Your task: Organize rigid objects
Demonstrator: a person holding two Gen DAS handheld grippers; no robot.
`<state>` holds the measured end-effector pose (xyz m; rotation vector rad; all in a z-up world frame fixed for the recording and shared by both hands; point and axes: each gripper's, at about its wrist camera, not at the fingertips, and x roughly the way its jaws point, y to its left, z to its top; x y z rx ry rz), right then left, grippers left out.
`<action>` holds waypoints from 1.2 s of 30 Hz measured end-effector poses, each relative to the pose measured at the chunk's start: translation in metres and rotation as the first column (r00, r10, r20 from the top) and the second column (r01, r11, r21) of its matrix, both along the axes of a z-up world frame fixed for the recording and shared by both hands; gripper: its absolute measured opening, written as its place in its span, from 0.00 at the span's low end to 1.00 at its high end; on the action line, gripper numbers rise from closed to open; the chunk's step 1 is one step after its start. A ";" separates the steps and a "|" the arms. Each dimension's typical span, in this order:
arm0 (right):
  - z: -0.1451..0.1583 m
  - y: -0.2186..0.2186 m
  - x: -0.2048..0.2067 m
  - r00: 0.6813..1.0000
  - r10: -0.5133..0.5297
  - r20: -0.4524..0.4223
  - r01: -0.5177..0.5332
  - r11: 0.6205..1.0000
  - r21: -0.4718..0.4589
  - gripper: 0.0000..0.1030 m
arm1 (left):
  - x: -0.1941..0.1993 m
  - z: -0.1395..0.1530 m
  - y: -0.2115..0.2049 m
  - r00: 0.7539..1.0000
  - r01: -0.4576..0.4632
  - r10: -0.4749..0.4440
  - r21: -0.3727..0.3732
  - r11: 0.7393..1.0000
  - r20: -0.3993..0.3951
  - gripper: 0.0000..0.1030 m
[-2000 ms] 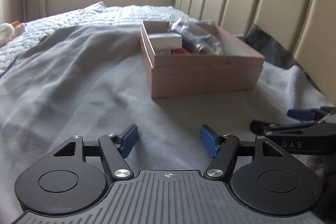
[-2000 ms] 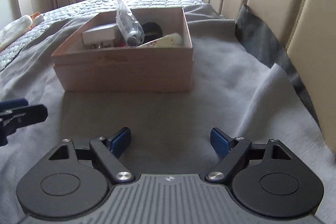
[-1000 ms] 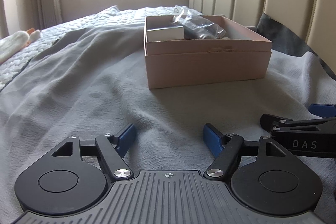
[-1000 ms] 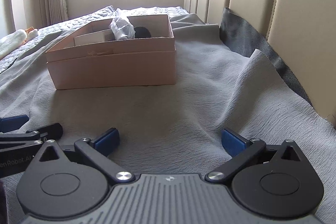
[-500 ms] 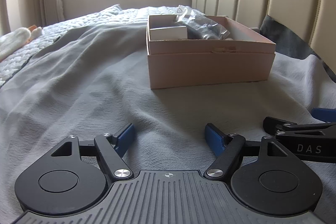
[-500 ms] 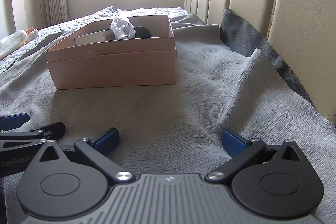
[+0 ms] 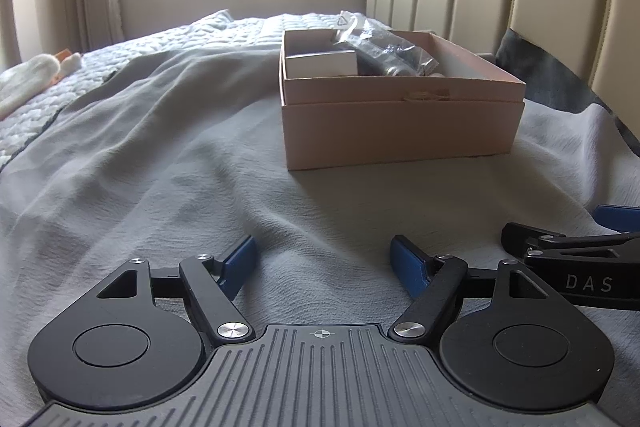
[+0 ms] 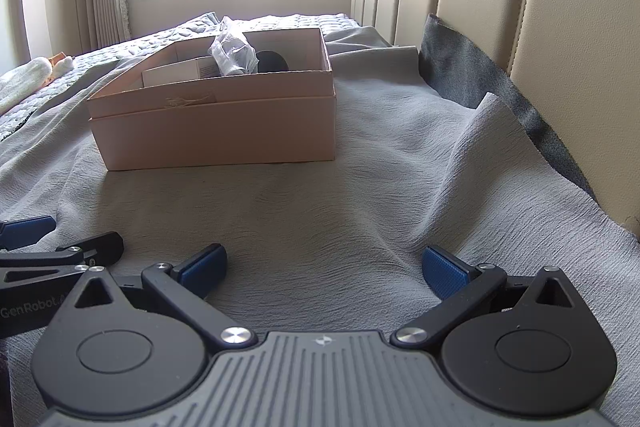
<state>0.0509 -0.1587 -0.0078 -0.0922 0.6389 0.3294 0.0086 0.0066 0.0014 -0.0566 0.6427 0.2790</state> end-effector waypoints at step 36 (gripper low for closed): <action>0.000 0.000 0.000 1.000 0.000 0.000 0.000 1.000 0.000 1.00 | 0.001 -0.001 0.000 1.000 0.000 0.000 0.001 1.000 -0.002 0.78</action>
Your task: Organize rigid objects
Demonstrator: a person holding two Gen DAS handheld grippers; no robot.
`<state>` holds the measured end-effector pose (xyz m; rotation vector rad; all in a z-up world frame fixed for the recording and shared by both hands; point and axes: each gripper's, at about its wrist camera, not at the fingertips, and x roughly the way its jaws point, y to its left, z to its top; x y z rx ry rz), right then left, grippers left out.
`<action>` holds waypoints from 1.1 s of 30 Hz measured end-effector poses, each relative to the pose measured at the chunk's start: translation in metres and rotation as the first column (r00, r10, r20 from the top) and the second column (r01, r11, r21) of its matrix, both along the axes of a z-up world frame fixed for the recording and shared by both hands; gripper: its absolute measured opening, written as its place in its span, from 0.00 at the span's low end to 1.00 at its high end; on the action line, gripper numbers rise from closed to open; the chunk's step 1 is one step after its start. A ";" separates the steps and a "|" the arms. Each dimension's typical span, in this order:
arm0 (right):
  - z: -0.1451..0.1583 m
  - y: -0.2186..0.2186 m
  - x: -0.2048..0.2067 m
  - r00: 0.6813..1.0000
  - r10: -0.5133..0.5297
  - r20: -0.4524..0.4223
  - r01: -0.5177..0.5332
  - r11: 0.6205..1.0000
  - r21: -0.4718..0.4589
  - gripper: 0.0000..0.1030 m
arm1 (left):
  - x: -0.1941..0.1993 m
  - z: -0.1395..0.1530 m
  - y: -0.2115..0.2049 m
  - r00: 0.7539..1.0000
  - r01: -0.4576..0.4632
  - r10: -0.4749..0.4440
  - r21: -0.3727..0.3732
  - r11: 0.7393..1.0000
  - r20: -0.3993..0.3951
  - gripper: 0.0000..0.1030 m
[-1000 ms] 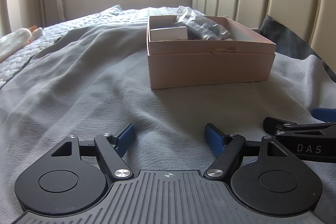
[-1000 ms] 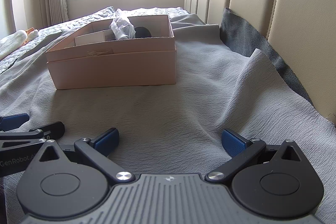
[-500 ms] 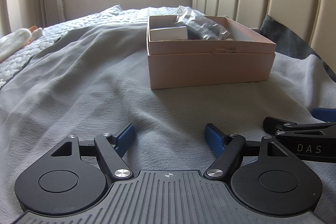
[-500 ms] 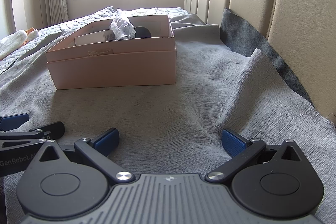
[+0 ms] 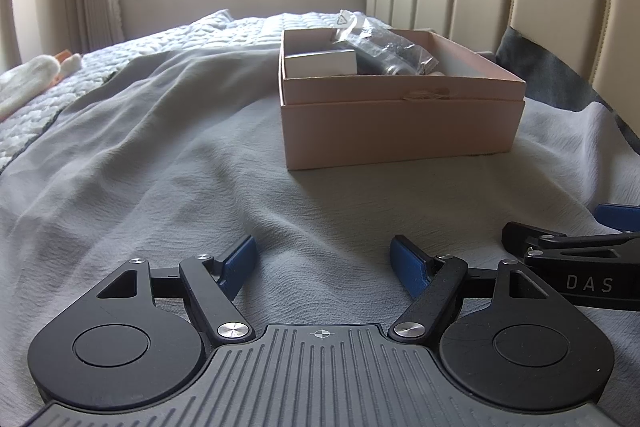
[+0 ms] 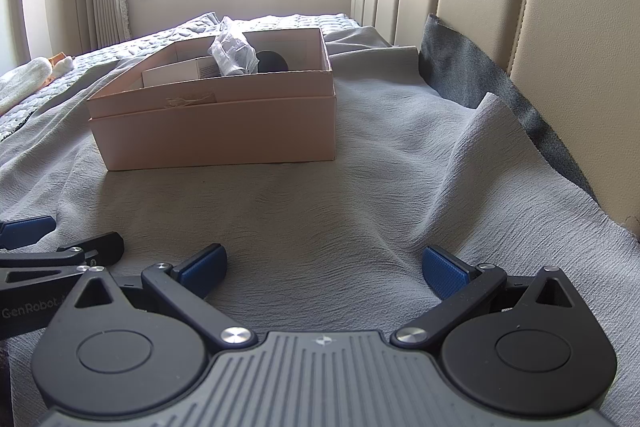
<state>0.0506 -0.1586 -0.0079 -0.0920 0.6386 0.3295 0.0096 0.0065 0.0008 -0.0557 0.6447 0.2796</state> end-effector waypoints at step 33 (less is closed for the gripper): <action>0.000 0.000 0.000 1.000 -0.001 0.001 0.001 1.000 0.000 1.00 | 0.000 0.000 -0.001 1.000 -0.001 0.001 0.005 1.000 0.000 0.78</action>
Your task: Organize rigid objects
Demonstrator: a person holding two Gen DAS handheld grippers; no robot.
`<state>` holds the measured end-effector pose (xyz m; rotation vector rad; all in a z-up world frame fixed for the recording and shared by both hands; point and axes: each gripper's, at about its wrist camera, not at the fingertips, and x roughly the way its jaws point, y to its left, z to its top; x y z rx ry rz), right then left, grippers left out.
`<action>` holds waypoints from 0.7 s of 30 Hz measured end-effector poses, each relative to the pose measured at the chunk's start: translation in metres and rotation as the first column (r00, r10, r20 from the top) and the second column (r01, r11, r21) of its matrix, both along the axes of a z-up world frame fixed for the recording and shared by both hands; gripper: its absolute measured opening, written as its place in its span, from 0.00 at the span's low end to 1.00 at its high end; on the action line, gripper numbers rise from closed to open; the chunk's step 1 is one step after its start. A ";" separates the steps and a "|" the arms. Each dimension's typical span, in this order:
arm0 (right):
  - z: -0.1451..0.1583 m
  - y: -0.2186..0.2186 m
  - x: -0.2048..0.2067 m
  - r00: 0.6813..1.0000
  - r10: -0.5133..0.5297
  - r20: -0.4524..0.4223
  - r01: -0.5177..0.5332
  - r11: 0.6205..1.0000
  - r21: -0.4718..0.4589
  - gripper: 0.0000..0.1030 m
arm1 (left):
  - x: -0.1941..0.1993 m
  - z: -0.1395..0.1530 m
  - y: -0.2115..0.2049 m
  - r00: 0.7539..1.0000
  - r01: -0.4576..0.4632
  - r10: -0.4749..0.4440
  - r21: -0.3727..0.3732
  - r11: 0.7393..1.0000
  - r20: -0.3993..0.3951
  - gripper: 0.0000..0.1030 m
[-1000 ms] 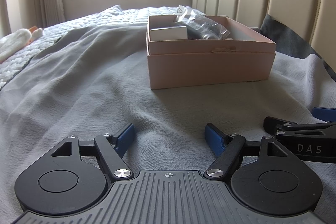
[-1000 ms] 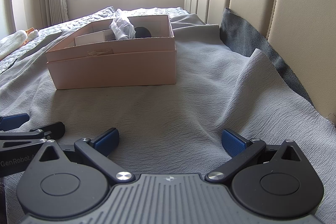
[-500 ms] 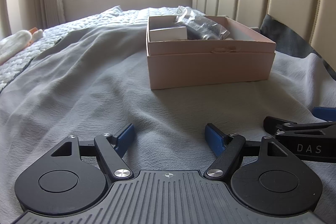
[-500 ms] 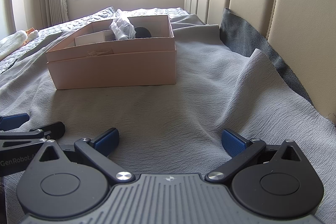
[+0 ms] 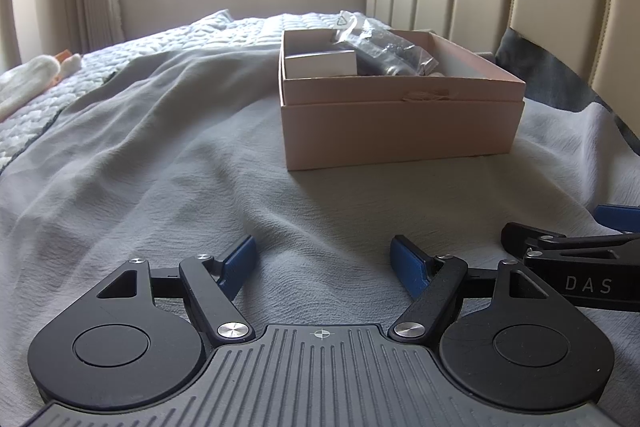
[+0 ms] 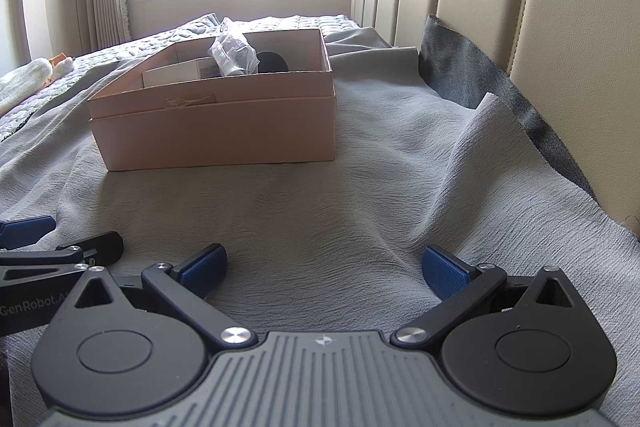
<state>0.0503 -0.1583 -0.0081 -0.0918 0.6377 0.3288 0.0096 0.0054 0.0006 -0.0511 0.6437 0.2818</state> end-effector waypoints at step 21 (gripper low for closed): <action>0.000 0.000 0.000 1.000 0.000 0.000 0.000 1.000 0.001 1.00 | 0.000 0.000 -0.001 1.000 0.000 0.000 0.002 1.000 -0.002 0.78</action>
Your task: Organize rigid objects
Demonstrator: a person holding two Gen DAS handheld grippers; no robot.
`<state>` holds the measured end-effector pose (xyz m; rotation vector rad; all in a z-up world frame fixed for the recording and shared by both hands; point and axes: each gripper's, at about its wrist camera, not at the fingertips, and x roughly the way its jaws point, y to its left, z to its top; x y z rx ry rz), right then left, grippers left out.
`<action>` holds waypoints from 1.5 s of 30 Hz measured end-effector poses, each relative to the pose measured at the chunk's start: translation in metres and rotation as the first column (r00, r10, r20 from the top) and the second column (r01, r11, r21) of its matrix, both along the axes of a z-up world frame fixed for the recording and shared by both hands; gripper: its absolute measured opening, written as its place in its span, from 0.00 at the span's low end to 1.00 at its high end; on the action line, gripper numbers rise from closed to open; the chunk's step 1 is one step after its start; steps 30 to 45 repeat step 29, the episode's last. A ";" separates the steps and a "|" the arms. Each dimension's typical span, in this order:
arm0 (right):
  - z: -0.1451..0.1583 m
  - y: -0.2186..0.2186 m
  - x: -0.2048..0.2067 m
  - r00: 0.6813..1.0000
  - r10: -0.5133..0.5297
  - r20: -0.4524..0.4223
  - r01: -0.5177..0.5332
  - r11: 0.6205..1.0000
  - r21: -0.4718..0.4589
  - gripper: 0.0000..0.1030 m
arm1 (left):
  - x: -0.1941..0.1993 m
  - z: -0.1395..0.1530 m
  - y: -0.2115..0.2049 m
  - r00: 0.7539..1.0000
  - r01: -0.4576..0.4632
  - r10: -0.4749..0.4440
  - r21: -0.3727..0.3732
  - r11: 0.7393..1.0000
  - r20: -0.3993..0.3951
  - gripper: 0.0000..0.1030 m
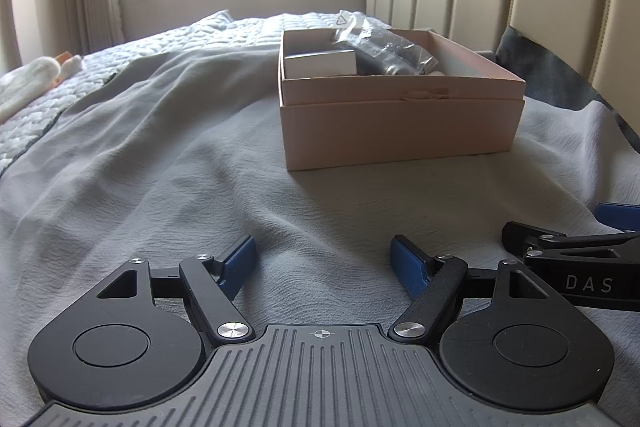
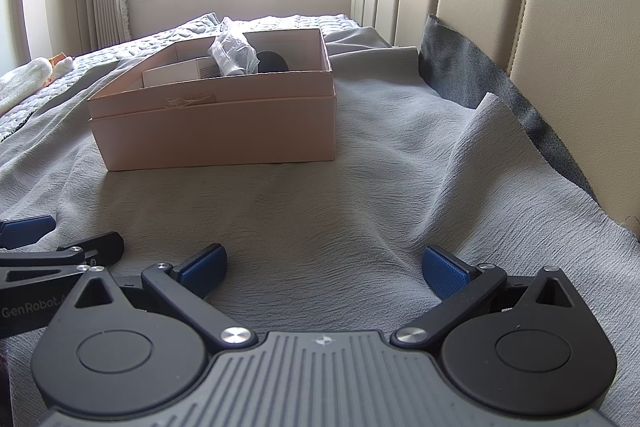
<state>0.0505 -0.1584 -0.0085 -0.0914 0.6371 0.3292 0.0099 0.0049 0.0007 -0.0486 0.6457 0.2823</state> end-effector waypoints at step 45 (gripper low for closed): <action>0.000 0.000 0.000 1.000 0.000 0.000 0.000 1.000 0.000 1.00 | 0.001 0.000 -0.001 1.000 0.007 -0.007 0.009 1.000 -0.007 0.78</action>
